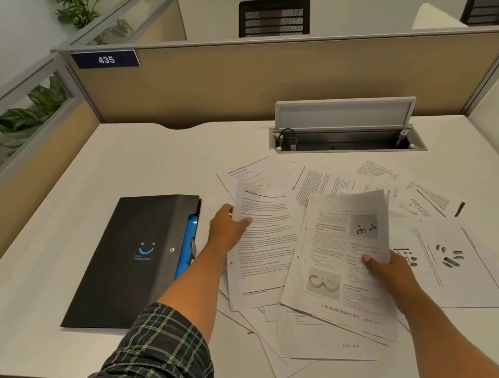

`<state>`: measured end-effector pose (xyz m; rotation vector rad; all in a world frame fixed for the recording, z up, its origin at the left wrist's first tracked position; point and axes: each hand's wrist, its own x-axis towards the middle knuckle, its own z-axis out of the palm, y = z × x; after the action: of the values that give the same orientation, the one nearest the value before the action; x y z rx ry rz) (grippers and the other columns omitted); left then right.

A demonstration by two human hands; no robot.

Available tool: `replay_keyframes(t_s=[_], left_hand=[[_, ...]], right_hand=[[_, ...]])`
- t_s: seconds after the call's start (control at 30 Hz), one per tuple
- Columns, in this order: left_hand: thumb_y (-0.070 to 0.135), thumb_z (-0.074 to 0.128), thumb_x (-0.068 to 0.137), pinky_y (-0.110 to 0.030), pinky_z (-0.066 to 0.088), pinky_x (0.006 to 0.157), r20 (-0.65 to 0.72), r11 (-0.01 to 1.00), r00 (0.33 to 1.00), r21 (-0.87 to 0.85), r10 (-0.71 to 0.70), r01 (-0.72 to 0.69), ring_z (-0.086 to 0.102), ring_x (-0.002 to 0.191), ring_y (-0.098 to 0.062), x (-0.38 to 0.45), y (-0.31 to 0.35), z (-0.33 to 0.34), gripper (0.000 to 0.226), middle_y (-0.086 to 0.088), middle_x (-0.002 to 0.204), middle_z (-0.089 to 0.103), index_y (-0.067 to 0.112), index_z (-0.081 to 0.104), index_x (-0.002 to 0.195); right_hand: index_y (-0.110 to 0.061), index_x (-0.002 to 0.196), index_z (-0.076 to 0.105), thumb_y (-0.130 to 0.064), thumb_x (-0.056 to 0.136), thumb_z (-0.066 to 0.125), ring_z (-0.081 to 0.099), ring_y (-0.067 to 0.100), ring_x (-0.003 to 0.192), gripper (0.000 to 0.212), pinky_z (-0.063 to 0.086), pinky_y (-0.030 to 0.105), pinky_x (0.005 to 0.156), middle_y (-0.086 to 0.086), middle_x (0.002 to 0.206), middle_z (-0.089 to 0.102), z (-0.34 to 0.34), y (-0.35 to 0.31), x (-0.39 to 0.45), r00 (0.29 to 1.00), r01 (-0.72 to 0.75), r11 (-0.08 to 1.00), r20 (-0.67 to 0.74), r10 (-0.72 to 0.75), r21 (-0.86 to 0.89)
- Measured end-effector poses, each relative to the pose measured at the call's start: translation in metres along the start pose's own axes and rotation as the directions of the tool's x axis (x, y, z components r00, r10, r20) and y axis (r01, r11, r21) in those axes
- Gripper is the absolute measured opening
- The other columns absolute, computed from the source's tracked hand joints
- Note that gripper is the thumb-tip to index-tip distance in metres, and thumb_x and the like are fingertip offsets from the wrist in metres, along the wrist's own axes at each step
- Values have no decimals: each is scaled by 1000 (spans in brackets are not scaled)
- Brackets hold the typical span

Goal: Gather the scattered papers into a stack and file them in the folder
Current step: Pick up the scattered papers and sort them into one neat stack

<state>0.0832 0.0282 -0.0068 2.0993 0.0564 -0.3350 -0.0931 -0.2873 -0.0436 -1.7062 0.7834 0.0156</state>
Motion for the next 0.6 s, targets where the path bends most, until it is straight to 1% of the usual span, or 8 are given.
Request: replay_keyframes(t_s=[0.07,0.1,0.17,0.23,0.3,0.37,0.47,0.6], left_hand=[[21,74,90,-35,52,98,157,1000,987,6,13,-14,61,115,-23,-2,-1,4,46,-6,131,64,12,59,133],[16,71,91,-36,50,101,201,1000,979,-7,21,-20,61,117,-24,-3,-1,6,41,-7,130,66,13,62,131],[10,65,93,-35,52,99,208,999,978,-44,31,-23,63,113,-24,-2,6,8,31,-7,125,69,16,67,124],[10,65,92,-30,56,86,205,993,978,-116,23,1,67,103,-21,2,18,6,25,-4,116,71,20,70,115],[12,69,91,-26,56,76,211,973,977,-227,11,38,68,94,-17,7,32,2,26,-5,112,72,14,70,117],[15,73,90,-30,55,85,194,939,981,-336,-1,67,67,97,-19,12,45,-6,38,-5,112,71,9,66,127],[15,73,90,-42,47,106,229,872,973,-481,33,84,62,118,-29,16,62,-21,44,-10,124,69,6,62,132],[9,66,93,-43,56,92,381,713,887,-695,260,90,63,121,-35,13,78,-46,36,-16,130,66,6,65,129]], right_hand=[[-14,122,69,-23,96,71,76,28,86,28,60,44,81,3,99,78,0,0,-1,1000,7,1000,-1,-7,6],[-14,123,68,-23,96,71,76,29,87,28,60,45,82,3,100,78,1,0,-1,1000,8,1000,1,-8,8],[-16,124,67,-24,97,70,75,31,90,29,59,50,87,6,105,77,1,1,-1,1000,3,1000,7,-3,7],[-15,127,67,-23,97,70,74,31,93,31,58,49,89,7,108,76,1,2,-1,1000,2,1000,7,-2,14],[-14,128,66,-23,96,70,74,30,93,33,58,46,87,8,110,76,1,3,-2,1000,10,1000,3,-10,27],[-13,128,66,-22,97,70,73,29,94,33,57,46,88,10,112,75,1,3,-3,1000,14,999,0,-14,37],[-13,130,65,-22,98,69,72,31,98,34,56,51,94,10,114,75,1,4,-4,1000,14,1000,8,-14,28],[-14,132,64,-21,99,66,72,32,96,34,56,50,93,9,113,74,2,3,-6,1000,0,1000,4,0,10]])
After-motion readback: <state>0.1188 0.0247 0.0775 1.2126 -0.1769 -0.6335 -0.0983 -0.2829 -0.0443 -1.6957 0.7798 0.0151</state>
